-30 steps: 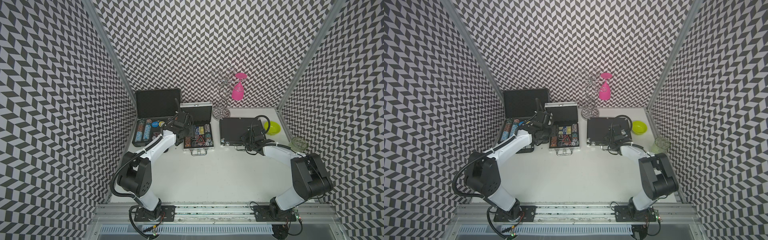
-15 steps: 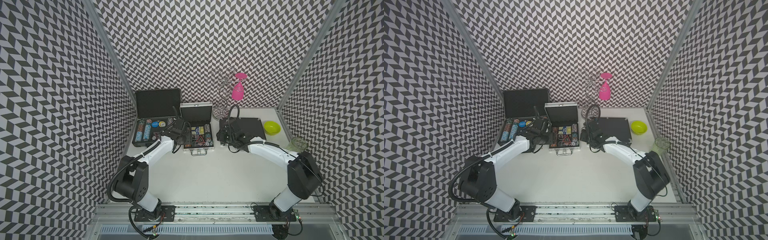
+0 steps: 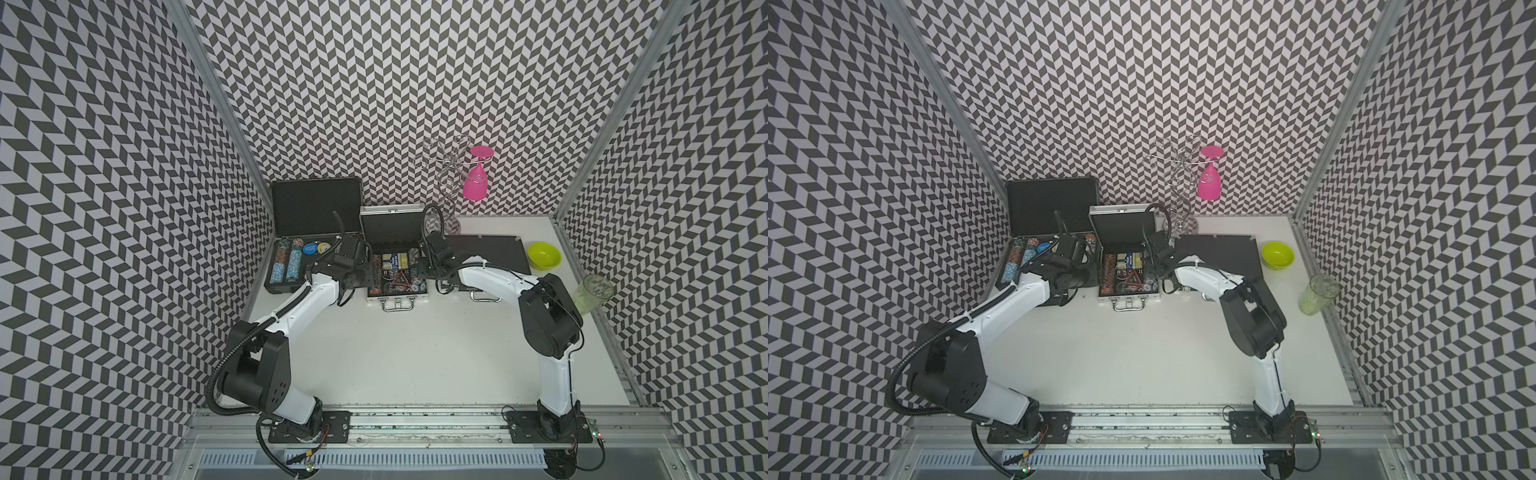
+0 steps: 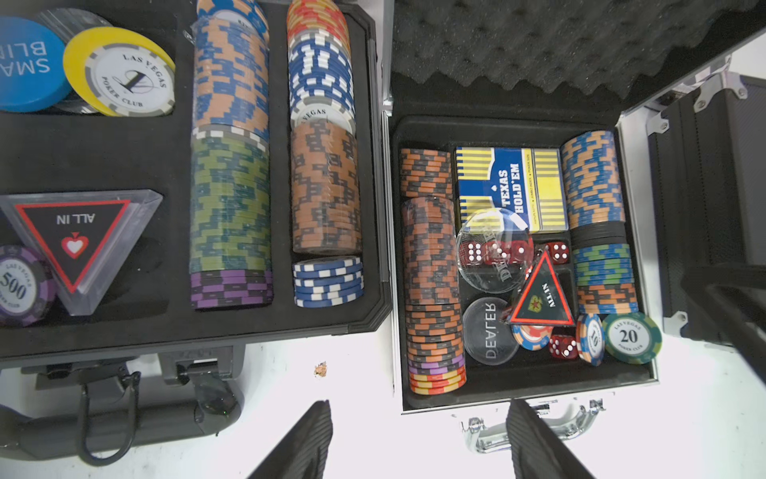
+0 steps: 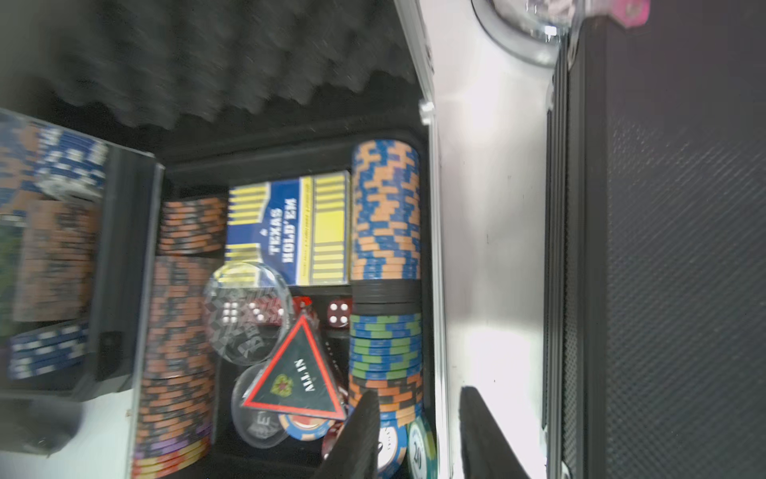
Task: Close the poker set cases
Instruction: Move the poker set case to the center of the board.
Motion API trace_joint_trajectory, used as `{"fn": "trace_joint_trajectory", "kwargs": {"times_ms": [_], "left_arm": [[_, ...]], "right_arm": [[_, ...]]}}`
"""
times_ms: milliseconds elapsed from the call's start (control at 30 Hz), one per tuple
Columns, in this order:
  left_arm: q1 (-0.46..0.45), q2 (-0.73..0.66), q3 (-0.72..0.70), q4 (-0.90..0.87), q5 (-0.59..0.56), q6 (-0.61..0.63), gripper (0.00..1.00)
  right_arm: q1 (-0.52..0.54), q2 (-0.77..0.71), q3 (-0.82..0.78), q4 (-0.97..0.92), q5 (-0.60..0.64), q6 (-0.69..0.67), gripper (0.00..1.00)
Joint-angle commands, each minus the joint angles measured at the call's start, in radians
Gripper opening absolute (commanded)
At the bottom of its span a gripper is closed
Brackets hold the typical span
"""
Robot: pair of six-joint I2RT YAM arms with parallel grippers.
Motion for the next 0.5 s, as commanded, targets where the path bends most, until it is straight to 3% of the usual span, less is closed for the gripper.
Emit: {"fn": "trace_joint_trajectory", "kwargs": {"times_ms": [0,467], "left_arm": [[0.009,-0.017,0.044,-0.02,-0.008,0.002,0.7],[0.008,-0.021,0.04,-0.02,-0.018,0.009,0.7]], "right_arm": [[-0.001,0.023,-0.008,-0.006,0.034,0.004,0.29],[-0.011,0.111,-0.006,0.011,-0.009,0.01,0.23]]}}
